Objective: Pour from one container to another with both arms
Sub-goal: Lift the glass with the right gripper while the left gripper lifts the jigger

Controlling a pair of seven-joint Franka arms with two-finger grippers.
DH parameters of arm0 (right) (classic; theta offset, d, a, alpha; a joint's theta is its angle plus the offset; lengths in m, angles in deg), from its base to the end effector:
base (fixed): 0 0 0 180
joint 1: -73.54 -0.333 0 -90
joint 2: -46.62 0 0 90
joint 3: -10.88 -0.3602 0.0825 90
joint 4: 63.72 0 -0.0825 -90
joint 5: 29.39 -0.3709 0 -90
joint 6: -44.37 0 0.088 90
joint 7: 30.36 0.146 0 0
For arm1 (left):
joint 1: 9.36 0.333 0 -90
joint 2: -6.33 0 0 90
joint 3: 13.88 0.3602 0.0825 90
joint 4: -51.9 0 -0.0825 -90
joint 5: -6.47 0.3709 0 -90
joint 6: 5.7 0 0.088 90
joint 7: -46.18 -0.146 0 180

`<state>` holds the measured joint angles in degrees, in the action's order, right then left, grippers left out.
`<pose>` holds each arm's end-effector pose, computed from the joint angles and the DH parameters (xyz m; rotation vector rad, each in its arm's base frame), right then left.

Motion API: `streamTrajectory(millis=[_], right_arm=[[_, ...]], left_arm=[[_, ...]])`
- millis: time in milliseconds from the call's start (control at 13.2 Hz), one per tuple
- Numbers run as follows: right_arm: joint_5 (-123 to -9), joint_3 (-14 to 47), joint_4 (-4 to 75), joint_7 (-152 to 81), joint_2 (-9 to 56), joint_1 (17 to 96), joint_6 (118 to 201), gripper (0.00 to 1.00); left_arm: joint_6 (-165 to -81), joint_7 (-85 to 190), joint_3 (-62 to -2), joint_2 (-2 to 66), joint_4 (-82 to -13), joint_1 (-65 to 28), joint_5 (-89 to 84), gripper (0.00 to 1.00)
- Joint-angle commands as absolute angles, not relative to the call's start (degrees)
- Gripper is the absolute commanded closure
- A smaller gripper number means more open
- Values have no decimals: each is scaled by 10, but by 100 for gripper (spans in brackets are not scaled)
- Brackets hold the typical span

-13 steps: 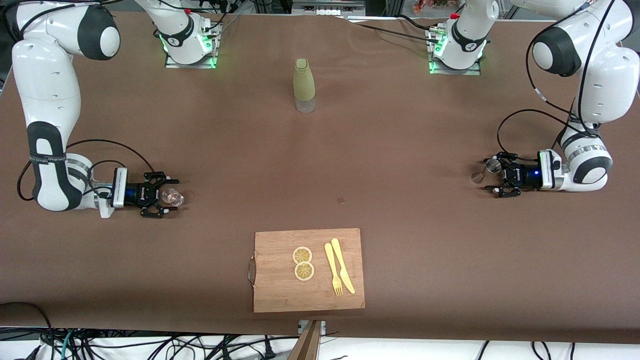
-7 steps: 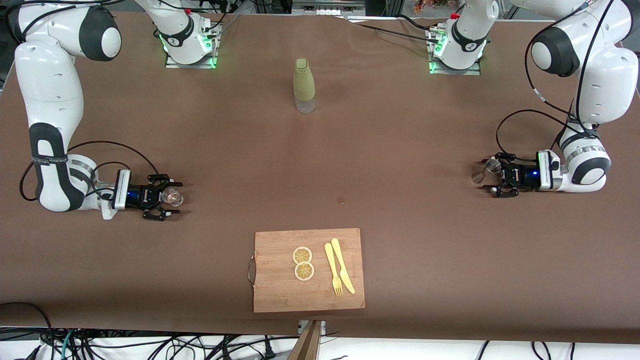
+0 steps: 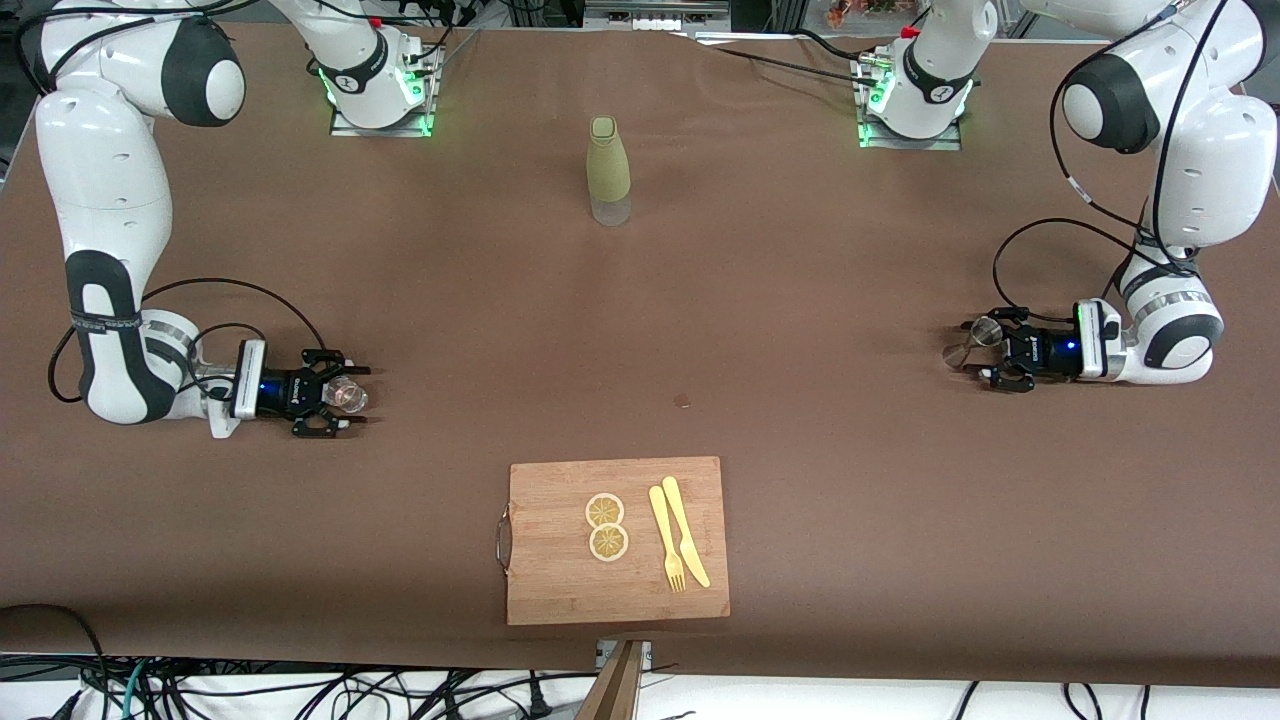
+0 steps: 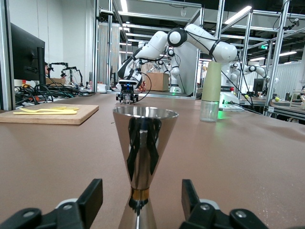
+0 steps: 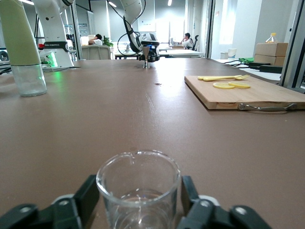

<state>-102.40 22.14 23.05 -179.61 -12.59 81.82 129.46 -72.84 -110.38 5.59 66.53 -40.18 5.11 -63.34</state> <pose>0.6412 -0.0520 0.0821 -1.3542 -1.4169 -1.0332 0.5509 0.1526 0.0797 1.2489 -1.2466 1.0846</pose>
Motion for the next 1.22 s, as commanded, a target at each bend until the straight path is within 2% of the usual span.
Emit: streamTrajectory(millis=[0, 76, 228, 304, 380, 608, 1139], right_arm=[[-1032, 219, 214, -1793, -138, 823, 1283, 71], [-1032, 218, 214, -1791, -138, 823, 1282, 75], [-1033, 219, 214, -1789, -138, 823, 1282, 90], [-1034, 219, 214, -1786, -138, 824, 1282, 93], [-1033, 219, 214, -1774, -138, 824, 1281, 95], [-1042, 219, 214, -1756, -137, 824, 1280, 100], [-1046, 197, 212, -1680, -126, 820, 1248, 100]], left_arm=[[-721, -1165, 65, 657, -417, 44, -640, 52], [-721, -1166, 65, 657, -419, 44, -640, 63], [-721, -1169, 65, 658, -426, 47, -641, 75], [-722, -1170, 66, 658, -428, 49, -642, 92], [-723, -1171, 66, 659, -430, 50, -643, 100], [-726, -1170, 65, 661, -431, 49, -645, 100], [-742, -1133, 62, 653, -421, 36, -647, 100]])
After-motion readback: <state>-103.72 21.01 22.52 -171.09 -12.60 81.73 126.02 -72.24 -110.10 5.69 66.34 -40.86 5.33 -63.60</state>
